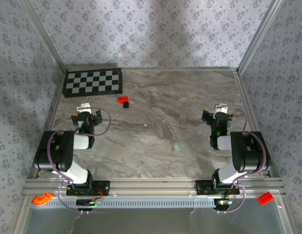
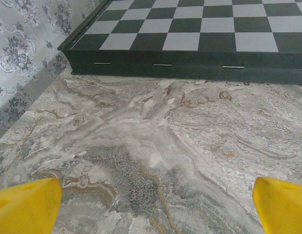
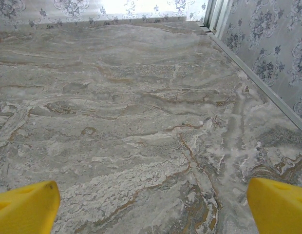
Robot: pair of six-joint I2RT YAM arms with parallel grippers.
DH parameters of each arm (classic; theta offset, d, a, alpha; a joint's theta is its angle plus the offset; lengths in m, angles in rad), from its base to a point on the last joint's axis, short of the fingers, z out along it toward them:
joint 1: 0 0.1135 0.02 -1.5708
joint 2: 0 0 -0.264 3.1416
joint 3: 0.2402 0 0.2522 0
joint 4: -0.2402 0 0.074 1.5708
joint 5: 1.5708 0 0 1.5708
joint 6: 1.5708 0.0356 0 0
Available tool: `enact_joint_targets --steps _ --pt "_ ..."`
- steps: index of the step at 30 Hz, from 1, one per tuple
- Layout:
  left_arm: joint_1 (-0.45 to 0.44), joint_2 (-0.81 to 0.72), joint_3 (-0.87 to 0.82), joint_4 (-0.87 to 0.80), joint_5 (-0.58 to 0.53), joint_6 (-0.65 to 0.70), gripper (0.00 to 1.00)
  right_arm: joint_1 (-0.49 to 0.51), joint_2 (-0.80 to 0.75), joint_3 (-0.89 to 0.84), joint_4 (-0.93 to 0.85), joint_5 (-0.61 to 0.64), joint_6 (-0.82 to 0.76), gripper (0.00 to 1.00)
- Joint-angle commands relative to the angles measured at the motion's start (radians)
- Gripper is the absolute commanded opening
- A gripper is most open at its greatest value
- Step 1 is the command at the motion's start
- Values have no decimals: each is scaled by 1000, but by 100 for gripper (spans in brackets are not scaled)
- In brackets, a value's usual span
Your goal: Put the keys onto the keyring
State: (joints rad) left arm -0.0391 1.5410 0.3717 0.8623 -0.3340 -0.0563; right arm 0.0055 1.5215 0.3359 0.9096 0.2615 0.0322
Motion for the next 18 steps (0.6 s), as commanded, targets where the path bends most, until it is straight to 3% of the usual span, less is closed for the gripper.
enact_joint_targets --steps 1,18 --pt "10 -8 19 -7 20 -20 100 11 12 20 -4 27 -23 100" --pt "10 -6 18 -1 21 -17 100 12 14 20 -2 25 -26 100"
